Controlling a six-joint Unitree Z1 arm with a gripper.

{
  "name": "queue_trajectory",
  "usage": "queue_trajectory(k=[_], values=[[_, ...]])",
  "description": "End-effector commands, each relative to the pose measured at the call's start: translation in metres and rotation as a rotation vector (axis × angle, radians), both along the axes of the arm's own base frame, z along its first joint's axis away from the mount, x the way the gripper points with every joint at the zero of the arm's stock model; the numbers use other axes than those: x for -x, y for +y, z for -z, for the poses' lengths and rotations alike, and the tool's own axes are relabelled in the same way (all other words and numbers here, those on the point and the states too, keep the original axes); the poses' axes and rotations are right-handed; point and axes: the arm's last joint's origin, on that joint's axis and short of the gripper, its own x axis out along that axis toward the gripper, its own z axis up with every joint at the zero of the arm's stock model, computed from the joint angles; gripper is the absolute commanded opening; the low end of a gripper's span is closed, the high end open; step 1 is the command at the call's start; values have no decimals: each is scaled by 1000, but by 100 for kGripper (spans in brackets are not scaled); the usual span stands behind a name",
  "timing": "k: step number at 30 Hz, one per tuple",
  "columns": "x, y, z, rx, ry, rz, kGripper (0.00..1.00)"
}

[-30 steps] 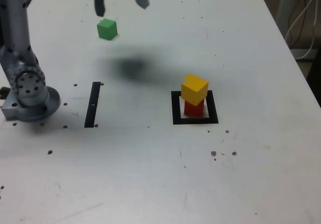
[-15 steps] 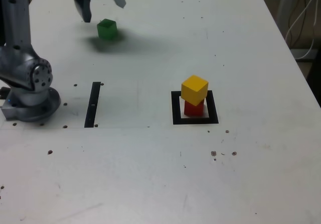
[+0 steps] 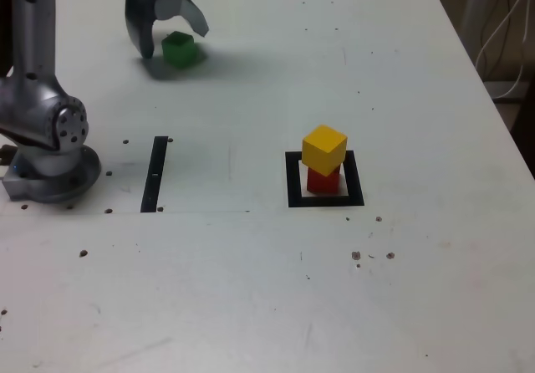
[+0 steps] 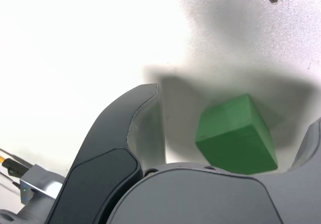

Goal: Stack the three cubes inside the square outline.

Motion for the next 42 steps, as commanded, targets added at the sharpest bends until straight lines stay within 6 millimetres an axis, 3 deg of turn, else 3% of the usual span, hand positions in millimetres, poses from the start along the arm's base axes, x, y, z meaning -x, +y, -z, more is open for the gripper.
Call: queue_trajectory(k=[1, 8, 12, 28, 42], values=[[-2, 2, 4, 8, -1, 6, 98], [-5, 5, 12, 22, -6, 11, 96], [-8, 6, 16, 32, -4, 19, 88], [-17, 14, 14, -39, -51, 37, 31], [-28, 5, 17, -2, -104, 84, 23]])
